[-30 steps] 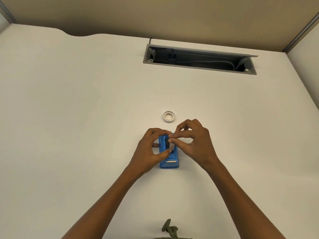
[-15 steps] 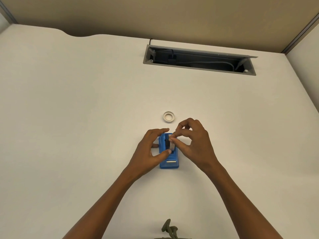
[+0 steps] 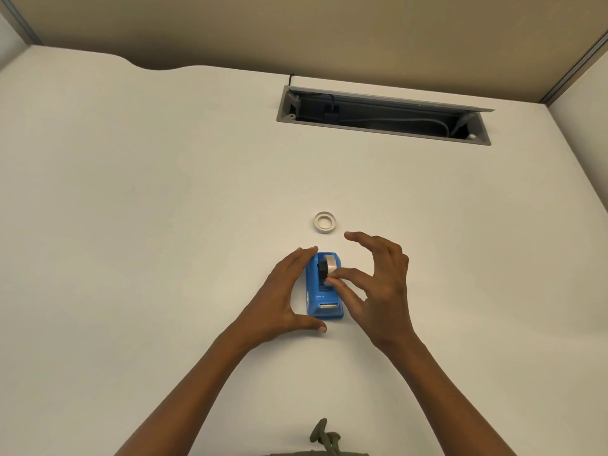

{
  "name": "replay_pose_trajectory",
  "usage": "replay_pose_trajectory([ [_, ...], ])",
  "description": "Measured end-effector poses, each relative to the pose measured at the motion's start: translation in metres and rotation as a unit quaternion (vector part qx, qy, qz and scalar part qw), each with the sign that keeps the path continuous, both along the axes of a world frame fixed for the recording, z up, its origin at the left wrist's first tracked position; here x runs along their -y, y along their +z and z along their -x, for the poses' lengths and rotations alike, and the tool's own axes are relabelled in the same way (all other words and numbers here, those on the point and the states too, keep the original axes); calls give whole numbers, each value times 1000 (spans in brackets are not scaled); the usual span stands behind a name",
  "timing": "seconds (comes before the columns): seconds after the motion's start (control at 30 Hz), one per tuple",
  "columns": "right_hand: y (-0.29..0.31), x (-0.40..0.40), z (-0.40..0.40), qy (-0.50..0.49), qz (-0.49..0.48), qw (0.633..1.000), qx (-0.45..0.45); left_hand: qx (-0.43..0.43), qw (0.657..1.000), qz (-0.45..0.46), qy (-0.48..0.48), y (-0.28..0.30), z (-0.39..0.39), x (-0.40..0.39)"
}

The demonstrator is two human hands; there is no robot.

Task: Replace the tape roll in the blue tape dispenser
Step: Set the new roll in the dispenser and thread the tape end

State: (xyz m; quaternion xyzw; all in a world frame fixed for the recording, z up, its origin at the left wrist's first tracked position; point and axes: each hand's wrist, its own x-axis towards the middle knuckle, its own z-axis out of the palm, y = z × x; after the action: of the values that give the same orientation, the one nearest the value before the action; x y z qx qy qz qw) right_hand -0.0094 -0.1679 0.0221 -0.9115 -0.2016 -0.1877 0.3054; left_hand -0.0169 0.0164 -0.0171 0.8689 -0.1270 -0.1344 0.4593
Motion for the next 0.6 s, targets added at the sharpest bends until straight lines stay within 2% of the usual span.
replay_pose_trajectory([
  [0.3, -6, 1, 12, 2, 7, 999, 48, 7, 999, -24, 23, -7, -4, 1],
  [0.6, -6, -1, 27, -26, 13, 998, 51, 15, 999, -17, 31, -10, -4, 0],
])
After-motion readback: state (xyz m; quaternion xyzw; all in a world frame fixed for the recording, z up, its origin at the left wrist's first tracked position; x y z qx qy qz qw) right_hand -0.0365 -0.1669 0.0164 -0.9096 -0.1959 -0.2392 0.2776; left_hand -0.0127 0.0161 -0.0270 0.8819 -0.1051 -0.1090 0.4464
